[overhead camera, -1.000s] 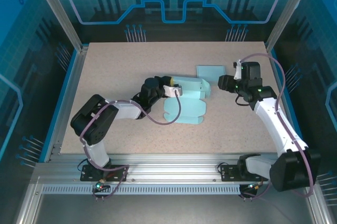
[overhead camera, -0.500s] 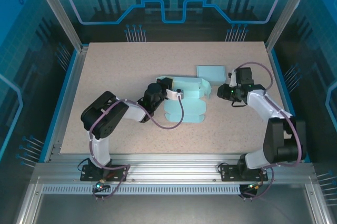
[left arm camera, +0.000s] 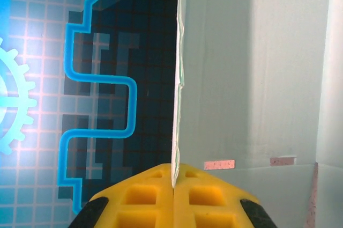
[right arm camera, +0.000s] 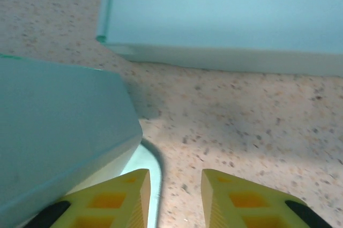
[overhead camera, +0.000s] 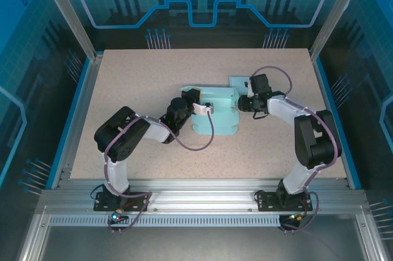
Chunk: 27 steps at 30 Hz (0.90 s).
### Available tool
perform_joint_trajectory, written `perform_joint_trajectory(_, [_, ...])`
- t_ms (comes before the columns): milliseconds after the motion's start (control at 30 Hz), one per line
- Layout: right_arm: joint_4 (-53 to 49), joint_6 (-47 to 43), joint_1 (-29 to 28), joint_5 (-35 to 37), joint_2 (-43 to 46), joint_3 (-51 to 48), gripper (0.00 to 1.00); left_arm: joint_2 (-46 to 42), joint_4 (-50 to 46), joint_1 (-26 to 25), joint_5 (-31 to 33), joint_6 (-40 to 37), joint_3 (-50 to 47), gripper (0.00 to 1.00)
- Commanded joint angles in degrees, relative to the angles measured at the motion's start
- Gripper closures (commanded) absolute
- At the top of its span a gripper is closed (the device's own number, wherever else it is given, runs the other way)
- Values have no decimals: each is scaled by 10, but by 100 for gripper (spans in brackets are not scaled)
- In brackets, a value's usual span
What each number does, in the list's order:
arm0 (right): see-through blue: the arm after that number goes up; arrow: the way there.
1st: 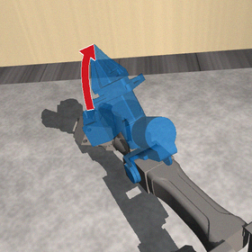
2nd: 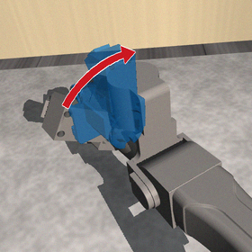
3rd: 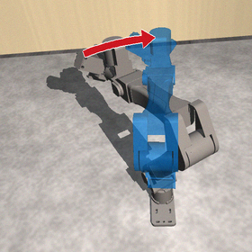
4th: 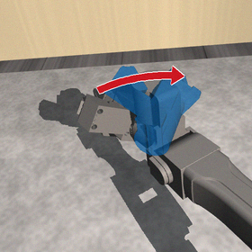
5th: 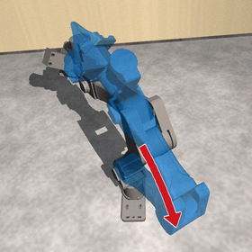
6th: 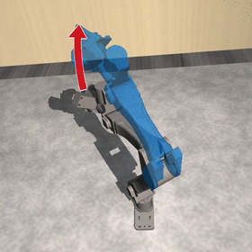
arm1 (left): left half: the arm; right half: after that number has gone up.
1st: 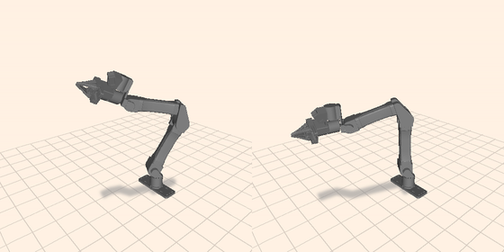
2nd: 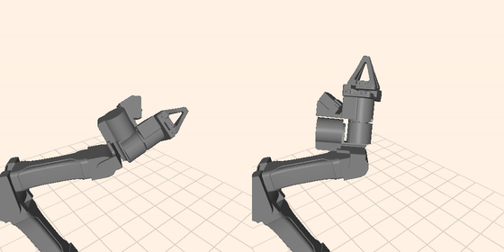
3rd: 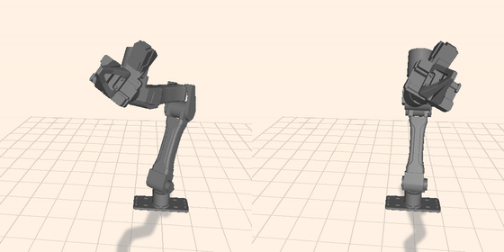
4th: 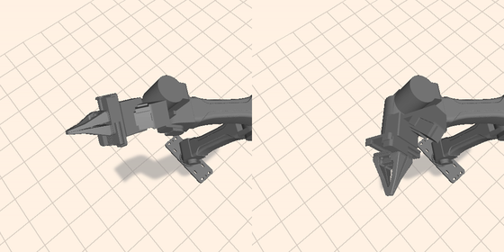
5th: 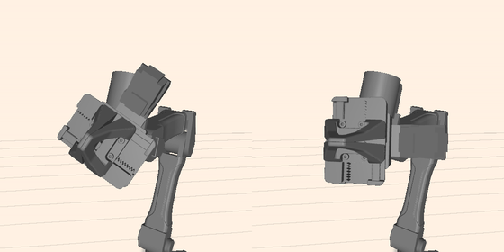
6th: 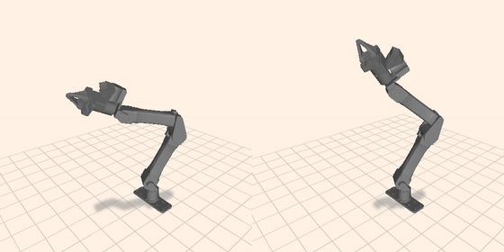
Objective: Fold the paper box
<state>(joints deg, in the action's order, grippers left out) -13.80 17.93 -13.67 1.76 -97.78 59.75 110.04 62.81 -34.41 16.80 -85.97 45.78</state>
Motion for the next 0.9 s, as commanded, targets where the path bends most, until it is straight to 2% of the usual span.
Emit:
perform_joint_trajectory(0, [66,-10,-16,0,11,-30,67,20,39,-3,4,-12,-3,100])
perform_joint_trajectory(133, [109,-13,-20,-10,26,-65,65,25,49,-3,4,-13,-5,100])
perform_joint_trajectory(367, [140,-32,-27,-29,20,-61,63,29,41,-3,1,-10,-3,100])
perform_joint_trajectory(567, [172,-42,-31,-47,17,-66,53,31,42,-3,1,-9,-4,100])
perform_joint_trajectory(867, [221,-47,-42,-33,6,-66,42,33,26,-2,-1,-4,-2,100])
